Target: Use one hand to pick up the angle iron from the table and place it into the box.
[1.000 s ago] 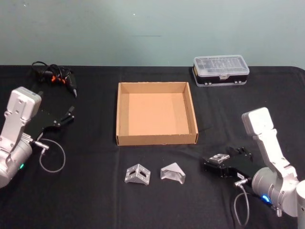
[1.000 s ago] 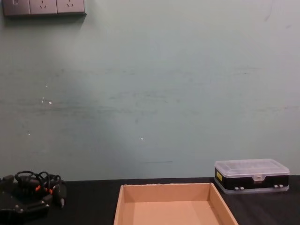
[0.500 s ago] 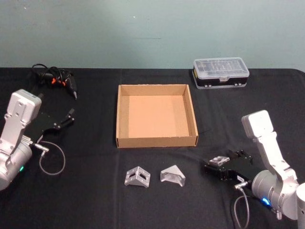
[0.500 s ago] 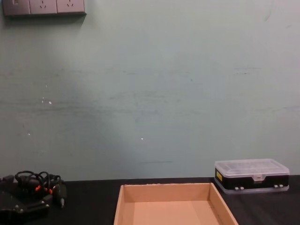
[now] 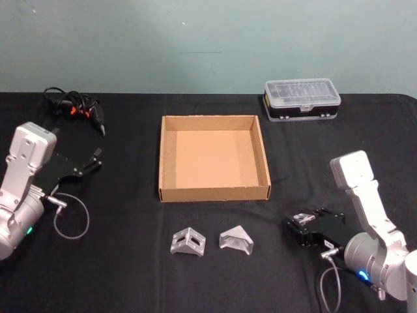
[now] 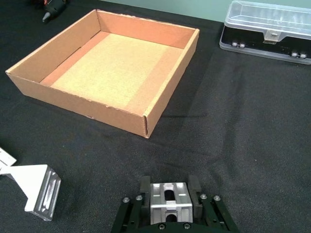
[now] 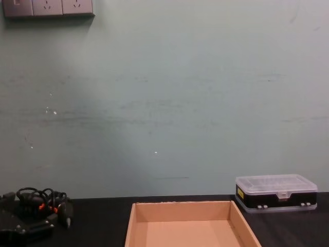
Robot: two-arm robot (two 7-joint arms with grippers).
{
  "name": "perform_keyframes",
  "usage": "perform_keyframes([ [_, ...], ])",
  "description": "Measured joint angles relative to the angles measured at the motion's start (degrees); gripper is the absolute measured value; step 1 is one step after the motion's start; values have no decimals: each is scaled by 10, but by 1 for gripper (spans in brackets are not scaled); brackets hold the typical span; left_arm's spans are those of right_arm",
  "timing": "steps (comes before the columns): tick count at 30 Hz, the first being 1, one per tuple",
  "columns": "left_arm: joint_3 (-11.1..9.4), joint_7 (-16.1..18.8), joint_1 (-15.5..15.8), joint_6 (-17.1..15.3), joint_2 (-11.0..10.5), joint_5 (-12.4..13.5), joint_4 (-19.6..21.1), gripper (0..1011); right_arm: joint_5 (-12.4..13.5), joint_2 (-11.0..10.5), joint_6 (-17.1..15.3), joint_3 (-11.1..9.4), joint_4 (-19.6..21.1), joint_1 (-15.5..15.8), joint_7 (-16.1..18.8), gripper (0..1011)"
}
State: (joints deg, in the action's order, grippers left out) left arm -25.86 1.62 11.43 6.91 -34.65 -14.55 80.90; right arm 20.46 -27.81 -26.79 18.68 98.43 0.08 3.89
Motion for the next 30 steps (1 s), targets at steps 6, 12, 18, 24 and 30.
perform_keyframes([
  [6,0,0,0,0,0,0,0,1011,0,0,0,0,0,0,0,448],
  [12,0,0,0,0,0,0,0,1011,0,0,0,0,1,0,0,448],
  [18,0,0,0,0,0,0,0,1011,-14,3,14,-7,18,-2,1,448],
  [24,0,0,0,0,0,0,0,1011,-35,15,23,-2,19,-32,8,448],
  [30,0,0,0,0,0,0,0,1011,-62,38,19,21,-14,-87,20,448],
])
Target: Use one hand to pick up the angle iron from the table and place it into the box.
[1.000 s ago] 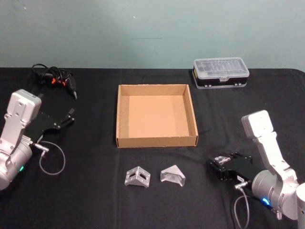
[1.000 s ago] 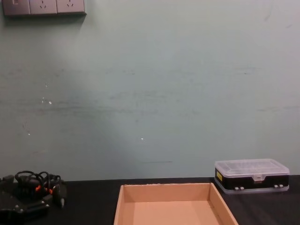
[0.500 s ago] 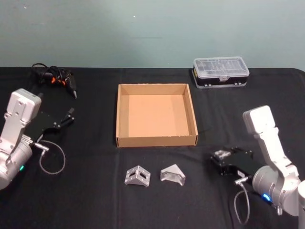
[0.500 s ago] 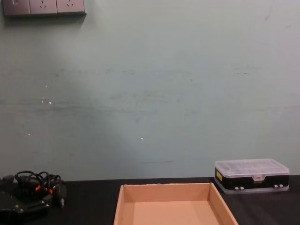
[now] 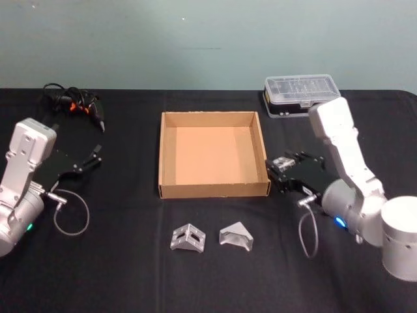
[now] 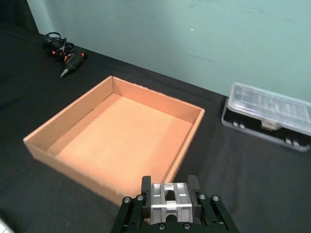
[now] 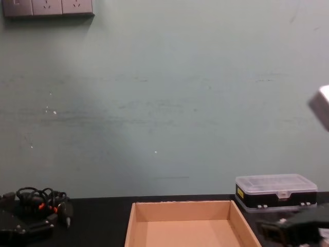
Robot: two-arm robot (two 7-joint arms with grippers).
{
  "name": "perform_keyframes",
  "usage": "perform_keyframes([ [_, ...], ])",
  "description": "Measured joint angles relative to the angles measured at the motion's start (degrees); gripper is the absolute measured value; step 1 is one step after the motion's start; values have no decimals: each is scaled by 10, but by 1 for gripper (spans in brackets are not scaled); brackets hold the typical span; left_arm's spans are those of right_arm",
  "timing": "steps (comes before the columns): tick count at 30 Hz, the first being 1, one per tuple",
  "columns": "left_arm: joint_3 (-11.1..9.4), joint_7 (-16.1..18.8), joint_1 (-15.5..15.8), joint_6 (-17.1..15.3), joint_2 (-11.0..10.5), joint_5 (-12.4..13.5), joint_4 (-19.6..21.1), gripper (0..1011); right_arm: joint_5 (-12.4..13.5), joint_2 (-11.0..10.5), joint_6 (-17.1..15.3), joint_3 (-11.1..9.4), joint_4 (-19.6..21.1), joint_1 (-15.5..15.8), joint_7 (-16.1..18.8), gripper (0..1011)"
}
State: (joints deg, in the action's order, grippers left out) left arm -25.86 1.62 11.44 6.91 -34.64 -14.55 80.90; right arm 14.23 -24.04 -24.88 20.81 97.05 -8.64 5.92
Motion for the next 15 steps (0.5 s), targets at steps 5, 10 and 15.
perform_keyframes([
  [5,0,0,0,0,0,0,0,1011,-18,33,-5,22,-62,-64,15,448],
  [10,0,0,0,0,0,0,0,1011,-28,67,-1,33,-132,-124,30,448],
  [15,0,0,0,0,0,0,0,1011,-37,104,17,42,-224,-187,45,448],
])
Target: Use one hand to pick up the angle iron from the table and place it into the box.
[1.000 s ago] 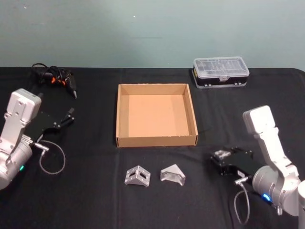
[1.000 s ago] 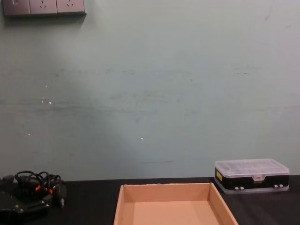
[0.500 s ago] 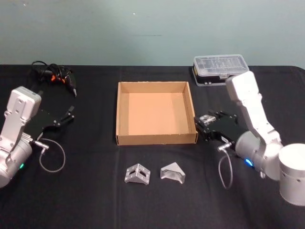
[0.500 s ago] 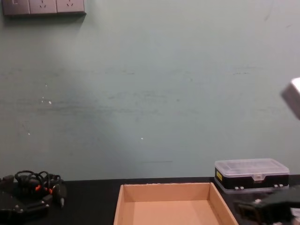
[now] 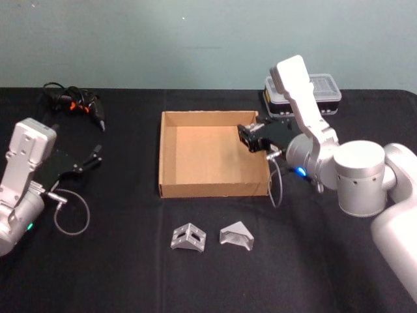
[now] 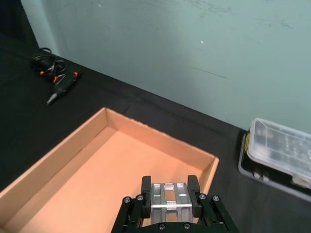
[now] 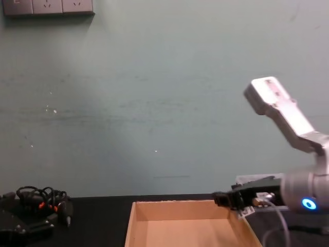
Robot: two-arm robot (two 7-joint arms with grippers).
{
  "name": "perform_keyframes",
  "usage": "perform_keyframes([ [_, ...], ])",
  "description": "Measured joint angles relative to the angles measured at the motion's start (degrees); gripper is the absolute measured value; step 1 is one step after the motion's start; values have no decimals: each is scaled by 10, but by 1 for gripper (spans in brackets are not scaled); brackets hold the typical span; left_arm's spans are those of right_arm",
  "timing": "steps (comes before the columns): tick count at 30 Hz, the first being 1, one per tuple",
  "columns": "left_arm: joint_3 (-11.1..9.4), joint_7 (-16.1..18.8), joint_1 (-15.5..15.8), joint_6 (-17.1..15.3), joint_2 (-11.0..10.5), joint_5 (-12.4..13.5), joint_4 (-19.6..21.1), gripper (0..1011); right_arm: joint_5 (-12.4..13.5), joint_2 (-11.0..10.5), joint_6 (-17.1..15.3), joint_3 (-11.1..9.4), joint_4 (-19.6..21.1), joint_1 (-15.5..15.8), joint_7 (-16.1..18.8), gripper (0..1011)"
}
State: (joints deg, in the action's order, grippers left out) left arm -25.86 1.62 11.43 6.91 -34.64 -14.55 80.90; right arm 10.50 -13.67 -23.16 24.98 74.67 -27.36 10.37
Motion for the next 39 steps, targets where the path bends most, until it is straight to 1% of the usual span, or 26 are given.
perform_keyframes([
  [1,0,0,0,0,0,0,0,1011,-2,5,3,1,-14,-8,1,448],
  [2,0,0,0,0,0,0,0,1011,-5,15,10,2,-37,-22,3,449],
  [3,0,0,0,0,0,0,0,1011,-5,15,10,2,-37,-22,3,448],
  [4,0,0,0,0,0,0,0,1011,-7,25,16,3,-64,-36,5,448],
  [5,0,0,0,0,0,0,0,1011,-8,30,19,3,-77,-42,5,448],
  [6,0,0,0,0,0,0,0,1011,-10,38,24,3,-98,-52,6,448],
  [7,0,0,0,0,0,0,0,1011,-11,43,27,3,-108,-57,6,448],
  [8,0,0,0,0,0,0,0,1011,-12,52,30,2,-131,-66,6,448],
  [10,0,0,0,0,0,0,0,1011,-13,63,32,0,-159,-75,6,448],
  [11,0,0,0,0,0,0,0,1011,-13,63,32,0,-159,-75,6,448],
  [12,0,0,0,0,0,0,0,1011,-14,69,33,-1,-174,-82,7,448],
  [18,0,0,0,0,0,0,0,1011,-19,87,33,-4,-217,-101,14,448],
  [22,0,0,0,0,0,0,0,1011,-21,91,33,-5,-231,-107,22,448],
  [28,0,0,0,0,0,0,0,1011,-21,90,33,-5,-226,-105,21,449],
  [29,0,0,0,0,0,0,0,1011,-20,89,33,-5,-225,-105,21,466],
  [30,0,0,0,0,0,0,0,1011,-20,89,33,-5,-224,-104,21,517],
  [33,0,0,0,0,0,0,0,1011,-20,88,32,-5,-222,-104,20,575],
  [34,0,0,0,0,0,0,0,1011,-20,88,32,-5,-222,-103,20,629],
  [37,0,0,0,0,0,0,0,1011,-20,88,32,-5,-221,-103,19,699],
  [39,0,0,0,0,0,0,0,1011,-20,88,32,-5,-220,-102,19,771],
])
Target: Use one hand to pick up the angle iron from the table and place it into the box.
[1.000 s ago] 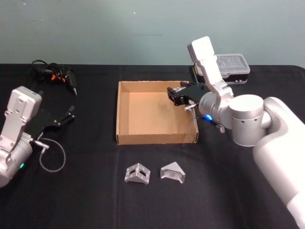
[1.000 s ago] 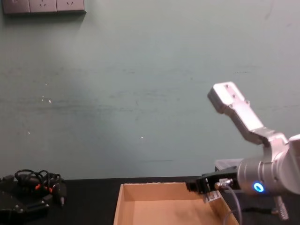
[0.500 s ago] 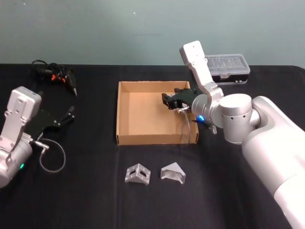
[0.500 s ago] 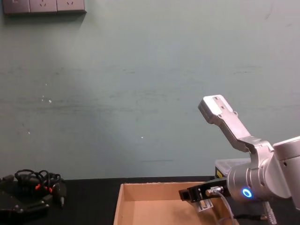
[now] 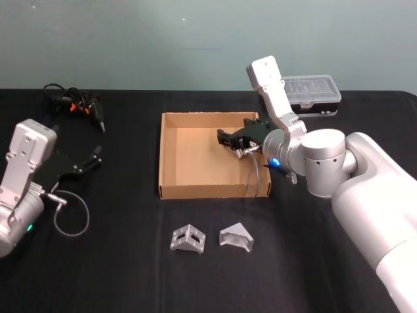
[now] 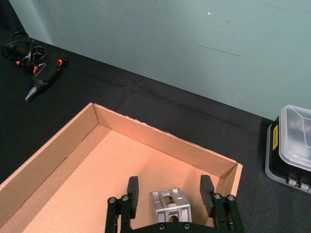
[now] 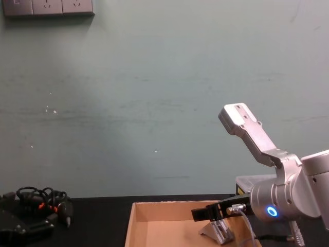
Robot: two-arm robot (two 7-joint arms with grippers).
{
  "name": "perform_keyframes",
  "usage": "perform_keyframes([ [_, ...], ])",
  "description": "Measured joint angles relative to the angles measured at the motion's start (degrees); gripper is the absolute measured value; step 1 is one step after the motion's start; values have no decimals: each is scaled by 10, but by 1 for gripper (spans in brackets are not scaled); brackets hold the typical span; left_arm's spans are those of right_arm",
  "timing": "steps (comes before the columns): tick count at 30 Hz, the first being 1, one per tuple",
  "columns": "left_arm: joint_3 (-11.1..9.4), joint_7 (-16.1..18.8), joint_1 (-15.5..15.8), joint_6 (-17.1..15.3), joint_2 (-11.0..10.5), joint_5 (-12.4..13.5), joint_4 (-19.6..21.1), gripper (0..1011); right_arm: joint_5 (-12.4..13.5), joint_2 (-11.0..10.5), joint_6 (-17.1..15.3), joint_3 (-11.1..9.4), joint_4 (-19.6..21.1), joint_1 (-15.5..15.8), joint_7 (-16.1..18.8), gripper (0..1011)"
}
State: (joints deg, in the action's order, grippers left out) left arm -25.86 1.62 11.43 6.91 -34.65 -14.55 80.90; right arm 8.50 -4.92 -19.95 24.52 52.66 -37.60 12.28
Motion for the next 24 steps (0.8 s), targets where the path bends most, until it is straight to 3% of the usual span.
perform_keyframes([
  [9,0,0,0,0,0,0,0,1011,0,-1,0,0,2,1,-1,1003],
  [12,0,0,0,0,0,0,0,1011,-1,-4,0,0,13,6,-1,1000],
  [16,0,0,0,0,0,0,0,1012,-9,-25,-7,-2,83,43,4,1000],
  [20,0,0,0,0,0,0,0,1011,-18,-58,-27,-4,190,98,15,1000],
  [21,0,0,0,0,0,0,0,1011,-18,-58,-27,-4,190,98,15,1000],
  [24,0,0,0,0,0,0,0,1011,-17,-87,-48,-12,272,145,30,1000],
])
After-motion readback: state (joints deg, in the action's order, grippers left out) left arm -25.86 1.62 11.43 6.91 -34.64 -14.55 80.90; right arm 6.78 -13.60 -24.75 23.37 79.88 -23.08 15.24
